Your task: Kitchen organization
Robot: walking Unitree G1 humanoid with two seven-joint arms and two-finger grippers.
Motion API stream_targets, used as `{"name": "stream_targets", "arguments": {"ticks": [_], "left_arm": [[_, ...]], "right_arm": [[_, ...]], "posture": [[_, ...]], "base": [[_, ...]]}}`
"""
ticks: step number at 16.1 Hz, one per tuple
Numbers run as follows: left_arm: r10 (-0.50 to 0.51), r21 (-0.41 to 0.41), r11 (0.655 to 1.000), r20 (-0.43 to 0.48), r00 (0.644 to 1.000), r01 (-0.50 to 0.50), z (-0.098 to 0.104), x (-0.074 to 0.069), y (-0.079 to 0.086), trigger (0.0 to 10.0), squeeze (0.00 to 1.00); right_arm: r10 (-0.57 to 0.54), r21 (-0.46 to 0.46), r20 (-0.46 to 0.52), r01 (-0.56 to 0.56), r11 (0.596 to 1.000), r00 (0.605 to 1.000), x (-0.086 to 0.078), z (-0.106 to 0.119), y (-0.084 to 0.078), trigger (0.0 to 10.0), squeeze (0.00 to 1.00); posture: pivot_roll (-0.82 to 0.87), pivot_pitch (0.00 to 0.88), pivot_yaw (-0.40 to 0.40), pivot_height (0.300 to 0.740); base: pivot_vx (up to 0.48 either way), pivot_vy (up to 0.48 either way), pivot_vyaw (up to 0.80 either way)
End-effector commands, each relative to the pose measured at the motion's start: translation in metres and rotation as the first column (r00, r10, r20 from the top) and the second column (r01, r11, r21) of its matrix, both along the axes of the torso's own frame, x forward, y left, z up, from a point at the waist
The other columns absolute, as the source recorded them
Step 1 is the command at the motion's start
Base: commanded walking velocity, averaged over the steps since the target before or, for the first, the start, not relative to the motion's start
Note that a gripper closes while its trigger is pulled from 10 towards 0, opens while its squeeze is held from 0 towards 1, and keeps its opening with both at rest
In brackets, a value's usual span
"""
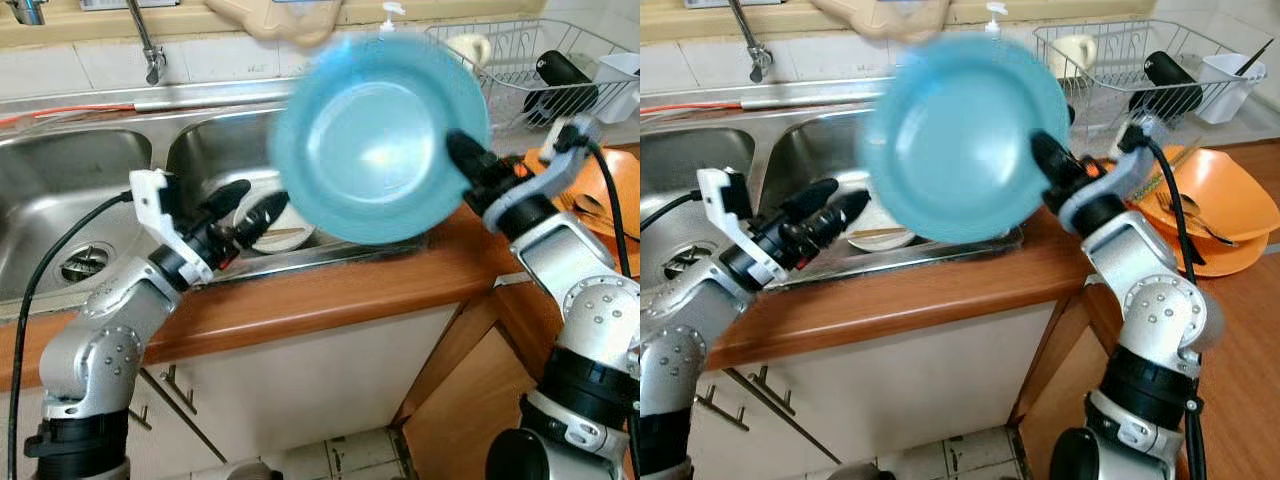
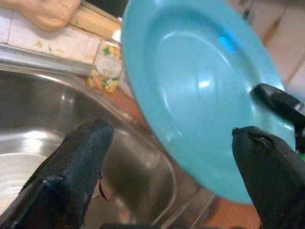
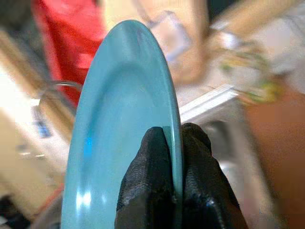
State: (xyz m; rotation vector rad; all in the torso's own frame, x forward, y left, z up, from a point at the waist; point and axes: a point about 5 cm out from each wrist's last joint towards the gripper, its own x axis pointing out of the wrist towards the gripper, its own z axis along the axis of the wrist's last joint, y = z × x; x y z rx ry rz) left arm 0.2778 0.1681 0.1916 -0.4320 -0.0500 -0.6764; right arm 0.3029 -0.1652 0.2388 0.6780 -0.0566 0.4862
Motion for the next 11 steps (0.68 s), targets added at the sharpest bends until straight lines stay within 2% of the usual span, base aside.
{"name": "stream_targets", "arguments": {"ticks": [1,2,5,6,8,11], "left_arm": [[0.010,-0.036,0.999,-0.023,1.000,-0.011,0.000,0.002,0.003,10.0,0.00],[0.008,-0.082,0.997,-0.043,0.999,-0.011,-0.002,0.002,0.003,10.0,0.00],[-0.059,-0.184,0.982,-0.049,0.997,0.049,-0.001,0.001,-0.001,10.0,0.00],[-0.077,-0.216,0.974,-0.039,0.996,0.067,0.000,0.000,-0.001,7.9,0.00],[-0.083,-0.248,0.966,-0.026,0.996,0.074,0.002,0.001,-0.002,0.0,0.00],[-0.114,-0.286,0.952,-0.007,0.993,0.108,0.002,-0.002,-0.005,0.0,0.00]], "right_arm": [[0.057,0.021,0.071,-0.059,0.998,0.996,-0.004,0.013,0.007,0.0,0.00],[0.115,0.019,0.085,-0.117,0.993,0.990,-0.007,0.013,0.015,0.0,0.00],[0.195,0.028,0.100,-0.198,0.980,0.976,-0.012,0.013,0.026,0.0,0.00],[0.205,0.033,0.100,-0.209,0.977,0.974,-0.013,0.013,0.027,0.0,0.00],[0.208,0.040,0.093,-0.213,0.976,0.974,-0.013,0.011,0.027,0.0,0.00],[0.211,0.053,0.074,-0.215,0.975,0.975,-0.013,0.008,0.026,0.0,0.00]], "posture": [[-0.01,0.000,0.029,0.740],[-0.01,0.000,0.022,0.740],[0.00,0.000,0.018,0.740],[0.00,0.000,0.018,0.740],[-0.01,0.000,0.019,0.740],[-0.01,0.000,0.004,0.740]], "base": [[0.000,0.000,0.00],[0.000,0.000,0.00],[0.000,0.000,0.00],[0.000,0.000,0.00],[0.000,0.000,0.00],[0.000,0.000,0.00]]}}
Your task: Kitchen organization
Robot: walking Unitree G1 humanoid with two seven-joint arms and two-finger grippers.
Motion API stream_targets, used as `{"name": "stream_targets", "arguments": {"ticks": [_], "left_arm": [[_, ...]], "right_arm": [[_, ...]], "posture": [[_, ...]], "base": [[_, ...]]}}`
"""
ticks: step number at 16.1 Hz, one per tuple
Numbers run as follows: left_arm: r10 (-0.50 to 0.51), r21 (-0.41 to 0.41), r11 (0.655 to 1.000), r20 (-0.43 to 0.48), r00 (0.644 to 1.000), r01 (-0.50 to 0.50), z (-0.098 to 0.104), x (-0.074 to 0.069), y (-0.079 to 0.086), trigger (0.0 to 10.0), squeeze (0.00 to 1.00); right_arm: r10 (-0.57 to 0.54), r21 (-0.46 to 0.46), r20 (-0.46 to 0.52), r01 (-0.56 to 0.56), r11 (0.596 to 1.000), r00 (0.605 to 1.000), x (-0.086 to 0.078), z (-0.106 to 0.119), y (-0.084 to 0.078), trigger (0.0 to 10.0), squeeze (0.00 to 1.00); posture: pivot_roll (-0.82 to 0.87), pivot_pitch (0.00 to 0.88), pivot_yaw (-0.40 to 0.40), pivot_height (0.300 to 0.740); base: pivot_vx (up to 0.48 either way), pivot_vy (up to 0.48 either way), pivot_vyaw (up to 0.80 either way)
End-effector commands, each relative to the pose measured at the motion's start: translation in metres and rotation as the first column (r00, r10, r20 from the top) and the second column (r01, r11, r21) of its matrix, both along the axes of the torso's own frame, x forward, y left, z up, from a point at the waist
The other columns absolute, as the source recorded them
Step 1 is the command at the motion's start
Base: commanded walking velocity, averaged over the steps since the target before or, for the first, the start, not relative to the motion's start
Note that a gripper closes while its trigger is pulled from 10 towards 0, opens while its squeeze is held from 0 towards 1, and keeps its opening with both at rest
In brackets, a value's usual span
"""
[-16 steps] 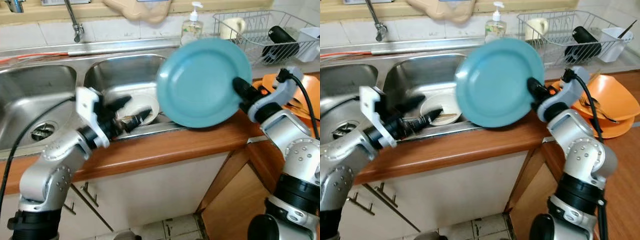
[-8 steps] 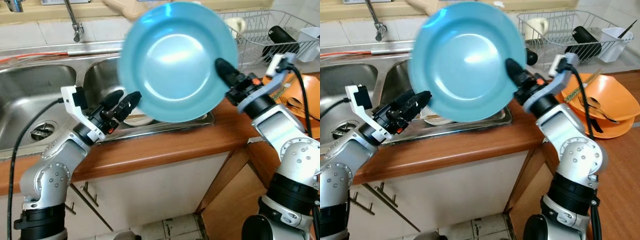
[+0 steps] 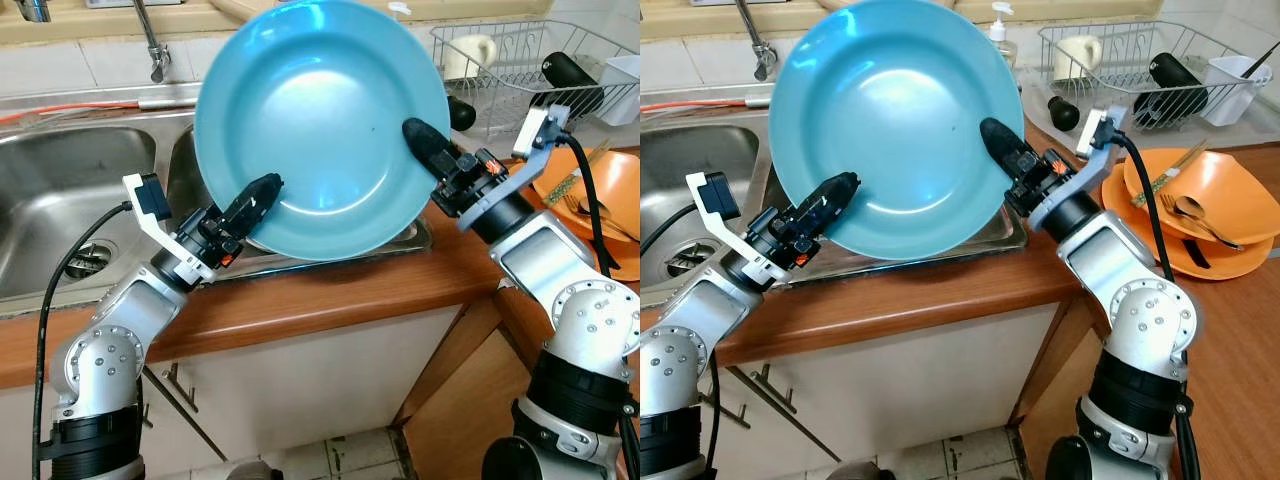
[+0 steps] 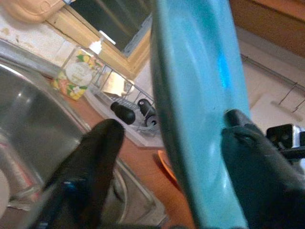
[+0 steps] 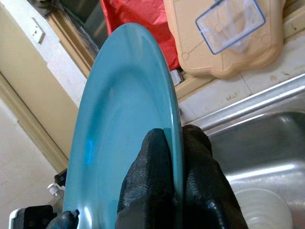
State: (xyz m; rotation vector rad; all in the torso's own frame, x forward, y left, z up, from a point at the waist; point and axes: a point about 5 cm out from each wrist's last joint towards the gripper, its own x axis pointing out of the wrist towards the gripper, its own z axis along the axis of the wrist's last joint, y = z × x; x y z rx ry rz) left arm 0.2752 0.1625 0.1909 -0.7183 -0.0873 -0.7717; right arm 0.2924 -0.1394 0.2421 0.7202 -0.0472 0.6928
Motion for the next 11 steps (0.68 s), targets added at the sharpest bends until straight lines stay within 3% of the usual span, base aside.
{"name": "stream_targets", "arguments": {"ticks": [1,11], "left_arm": [[-0.001,-0.017,1.000,0.015,1.000,0.001,0.0026,0.0008,0.0002,0.0,0.00],[0.028,-0.056,0.998,-0.017,0.999,-0.029,-0.0006,0.0014,0.0029,0.0,0.00]], "right_arm": [[0.018,0.017,0.016,-0.018,1.000,1.000,-0.0015,0.0043,0.0000,0.0,0.00],[-0.022,0.022,-0.001,0.022,1.000,1.000,-0.0016,0.0029,-0.0030,0.0,0.00]], "posture": [[-0.02,0.000,0.003,0.740],[-0.02,0.000,0.021,0.740]], "base": [[0.000,0.000,0.00],[0.000,0.000,0.00]]}}
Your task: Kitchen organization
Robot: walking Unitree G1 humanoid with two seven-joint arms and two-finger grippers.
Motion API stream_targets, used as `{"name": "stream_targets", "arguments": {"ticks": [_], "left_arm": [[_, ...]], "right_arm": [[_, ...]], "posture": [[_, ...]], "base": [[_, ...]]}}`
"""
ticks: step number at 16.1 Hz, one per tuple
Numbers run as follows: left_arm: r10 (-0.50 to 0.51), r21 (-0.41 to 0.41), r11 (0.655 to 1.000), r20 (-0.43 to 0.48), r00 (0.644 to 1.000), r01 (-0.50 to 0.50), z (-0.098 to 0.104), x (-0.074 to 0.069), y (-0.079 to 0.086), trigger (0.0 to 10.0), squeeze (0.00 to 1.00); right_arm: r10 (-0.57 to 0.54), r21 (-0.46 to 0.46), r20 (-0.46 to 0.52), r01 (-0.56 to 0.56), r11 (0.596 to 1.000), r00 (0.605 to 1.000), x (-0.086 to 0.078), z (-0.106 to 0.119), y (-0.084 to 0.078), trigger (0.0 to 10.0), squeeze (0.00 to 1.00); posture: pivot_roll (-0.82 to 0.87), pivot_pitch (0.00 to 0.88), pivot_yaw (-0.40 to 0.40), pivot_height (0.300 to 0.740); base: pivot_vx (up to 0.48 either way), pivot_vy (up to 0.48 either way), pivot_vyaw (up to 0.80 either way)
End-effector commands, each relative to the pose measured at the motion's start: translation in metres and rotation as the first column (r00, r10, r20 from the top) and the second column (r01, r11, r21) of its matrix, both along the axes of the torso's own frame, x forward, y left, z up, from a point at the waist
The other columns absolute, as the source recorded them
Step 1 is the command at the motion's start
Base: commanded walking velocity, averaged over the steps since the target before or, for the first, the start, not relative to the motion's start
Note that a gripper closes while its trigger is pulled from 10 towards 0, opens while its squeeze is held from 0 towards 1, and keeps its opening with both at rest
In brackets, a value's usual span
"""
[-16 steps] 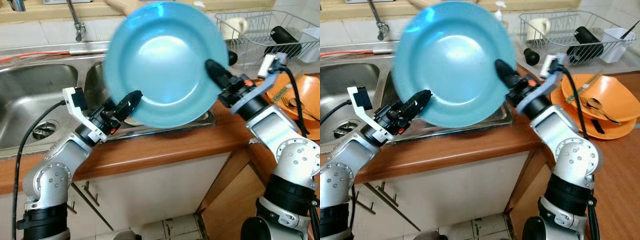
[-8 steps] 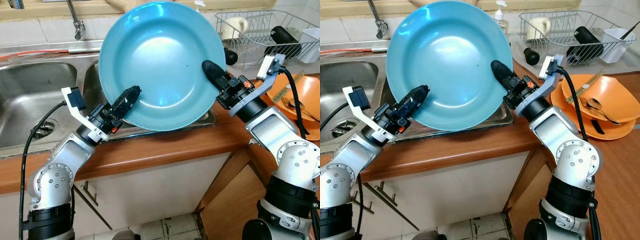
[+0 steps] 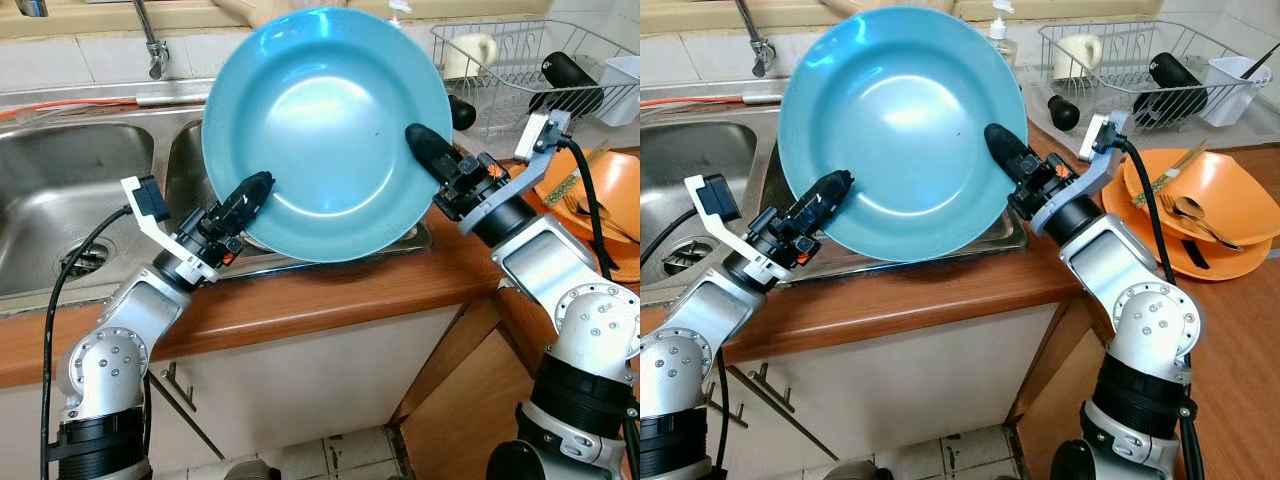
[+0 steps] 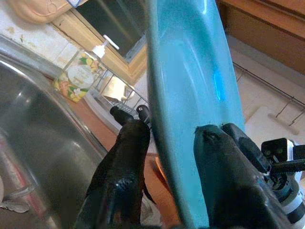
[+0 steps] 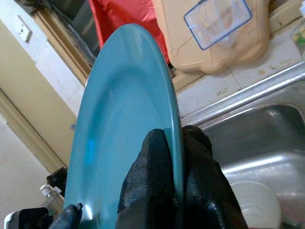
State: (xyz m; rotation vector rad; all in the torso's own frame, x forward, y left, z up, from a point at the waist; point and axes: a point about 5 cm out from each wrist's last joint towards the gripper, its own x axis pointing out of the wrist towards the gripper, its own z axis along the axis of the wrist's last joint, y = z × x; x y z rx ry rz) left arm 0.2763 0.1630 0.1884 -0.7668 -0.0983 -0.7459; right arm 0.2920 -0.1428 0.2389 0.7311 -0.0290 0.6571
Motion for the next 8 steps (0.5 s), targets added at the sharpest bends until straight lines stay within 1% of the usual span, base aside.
{"name": "stream_targets", "arguments": {"ticks": [1,5,8], "left_arm": [[0.007,-0.008,1.000,0.000,1.000,-0.007,0.0018,-0.0003,0.0029,0.0,0.00],[0.008,0.005,1.000,0.004,1.000,-0.009,0.0024,-0.0009,0.0035,0.0,0.00],[0.049,0.037,0.998,0.001,0.999,-0.049,0.0008,0.0012,0.0046,0.0,0.00]], "right_arm": [[0.002,0.020,0.031,-0.003,1.000,1.000,-0.0014,0.0059,0.0009,0.0,0.00],[0.002,0.023,0.030,-0.002,1.000,1.000,-0.0015,0.0044,0.0021,0.0,0.00],[0.004,0.023,0.030,-0.005,1.000,1.000,-0.0017,0.0035,0.0035,0.0,0.00]], "posture": [[-0.02,0.000,0.024,0.740],[-0.01,0.000,0.024,0.740],[-0.01,0.000,0.029,0.740]], "base": [[0.000,0.000,0.00],[0.000,0.000,0.00],[0.000,0.000,0.00]]}}
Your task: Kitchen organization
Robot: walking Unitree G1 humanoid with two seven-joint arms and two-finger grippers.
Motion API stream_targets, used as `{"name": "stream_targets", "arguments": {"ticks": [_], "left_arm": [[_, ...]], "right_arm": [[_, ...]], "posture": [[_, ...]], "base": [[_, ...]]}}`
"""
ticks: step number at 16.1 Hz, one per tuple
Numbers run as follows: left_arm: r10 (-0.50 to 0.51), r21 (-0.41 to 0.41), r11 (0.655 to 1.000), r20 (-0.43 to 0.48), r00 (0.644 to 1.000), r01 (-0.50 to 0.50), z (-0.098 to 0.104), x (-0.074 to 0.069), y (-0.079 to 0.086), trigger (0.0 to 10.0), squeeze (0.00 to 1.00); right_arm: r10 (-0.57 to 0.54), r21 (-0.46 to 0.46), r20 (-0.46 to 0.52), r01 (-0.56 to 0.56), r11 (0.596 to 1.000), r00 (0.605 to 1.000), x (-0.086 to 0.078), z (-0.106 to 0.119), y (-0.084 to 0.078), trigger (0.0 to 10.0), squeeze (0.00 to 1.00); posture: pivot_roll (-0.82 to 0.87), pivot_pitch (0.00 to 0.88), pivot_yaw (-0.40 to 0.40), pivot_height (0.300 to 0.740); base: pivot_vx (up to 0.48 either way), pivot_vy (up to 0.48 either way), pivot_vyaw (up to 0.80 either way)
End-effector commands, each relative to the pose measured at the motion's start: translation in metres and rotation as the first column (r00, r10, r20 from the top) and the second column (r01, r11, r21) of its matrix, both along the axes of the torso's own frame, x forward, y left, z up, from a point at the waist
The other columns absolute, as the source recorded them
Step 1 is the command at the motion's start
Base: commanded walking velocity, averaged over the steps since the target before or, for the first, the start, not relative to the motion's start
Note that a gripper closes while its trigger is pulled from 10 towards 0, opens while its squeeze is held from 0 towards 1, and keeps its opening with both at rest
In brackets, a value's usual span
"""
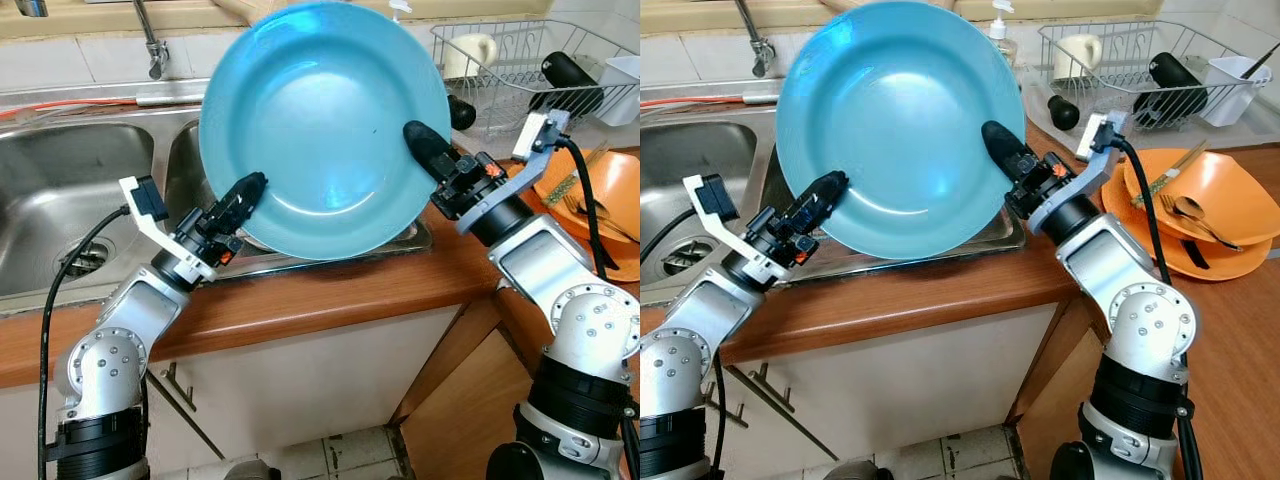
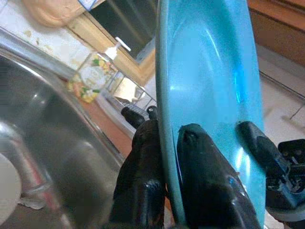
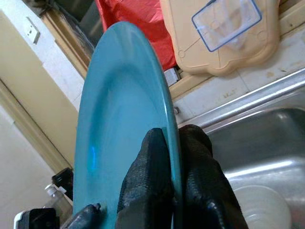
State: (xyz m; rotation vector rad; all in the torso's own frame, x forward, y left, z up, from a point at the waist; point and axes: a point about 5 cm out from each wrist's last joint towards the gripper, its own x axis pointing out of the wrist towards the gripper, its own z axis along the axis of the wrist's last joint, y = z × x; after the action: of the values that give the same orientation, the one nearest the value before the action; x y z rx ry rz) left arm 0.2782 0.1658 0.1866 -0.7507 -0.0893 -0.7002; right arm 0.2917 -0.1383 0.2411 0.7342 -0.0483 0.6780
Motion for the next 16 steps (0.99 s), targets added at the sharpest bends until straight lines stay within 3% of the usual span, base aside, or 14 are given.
{"name": "stream_targets", "arguments": {"ticks": [1,7,8,9,10,12,13,14,16], "left_arm": [[0.008,0.010,1.000,0.010,1.000,-0.008,0.002,0.000,0.002,0.0,0.00],[-0.006,-0.003,1.000,0.000,1.000,0.006,0.001,0.000,-0.001,0.0,0.00],[0.003,0.003,1.000,0.011,1.000,-0.003,0.002,0.001,-0.001,0.0,0.00],[0.009,0.005,1.000,0.021,1.000,-0.009,0.004,0.001,0.000,0.0,0.00],[0.019,0.006,1.000,0.028,0.999,-0.020,0.006,0.002,0.001,0.0,0.00],[0.077,0.001,0.997,0.036,0.996,-0.077,0.010,0.008,0.006,0.0,0.00],[0.112,-0.006,0.994,0.035,0.993,-0.112,0.011,0.011,0.009,0.0,0.00],[0.135,-0.012,0.991,0.033,0.990,-0.135,0.012,0.013,0.011,0.0,0.00],[0.192,-0.025,0.981,0.023,0.981,-0.192,0.014,0.021,0.018,0.0,0.00]], "right_arm": [[-0.007,0.013,0.008,0.007,1.000,1.000,-0.001,0.001,-0.001,0.0,0.00],[-0.001,0.008,0.007,0.001,1.000,1.000,-0.001,0.000,0.001,0.3,0.00],[-0.003,-0.010,0.009,0.003,1.000,1.000,-0.002,-0.001,0.002,10.0,0.00],[-0.007,-0.022,0.011,0.007,1.000,1.000,-0.002,-0.001,0.002,10.0,0.00],[-0.008,-0.025,0.013,0.009,1.000,1.000,-0.002,-0.001,0.002,10.0,1.00],[-0.023,-0.037,0.020,0.023,0.999,1.000,-0.001,-0.001,0.000,10.0,1.00],[-0.033,-0.059,0.022,0.034,0.998,0.999,0.000,-0.001,-0.002,10.0,0.59],[-0.034,-0.075,0.024,0.036,0.997,0.999,0.000,-0.002,-0.002,10.0,0.00],[-0.022,-0.151,0.037,0.028,0.988,0.999,-0.003,-0.004,-0.005,10.0,0.00]], "posture": [[-0.01,0.000,0.029,0.740],[-0.01,0.000,0.032,0.740],[-0.01,0.000,0.033,0.740],[-0.01,0.000,0.031,0.740],[-0.01,0.000,0.031,0.740],[-0.01,0.000,0.031,0.740],[-0.01,0.000,0.033,0.740],[-0.01,0.000,0.033,0.740],[-0.02,0.000,0.033,0.740]], "base": [[0.000,0.000,0.00],[0.000,0.000,0.00],[0.000,0.000,0.00],[0.000,0.000,0.00],[0.000,0.000,0.00],[0.000,0.000,0.00],[0.000,0.000,0.00],[0.000,0.000,0.00],[0.000,0.000,0.00]]}}
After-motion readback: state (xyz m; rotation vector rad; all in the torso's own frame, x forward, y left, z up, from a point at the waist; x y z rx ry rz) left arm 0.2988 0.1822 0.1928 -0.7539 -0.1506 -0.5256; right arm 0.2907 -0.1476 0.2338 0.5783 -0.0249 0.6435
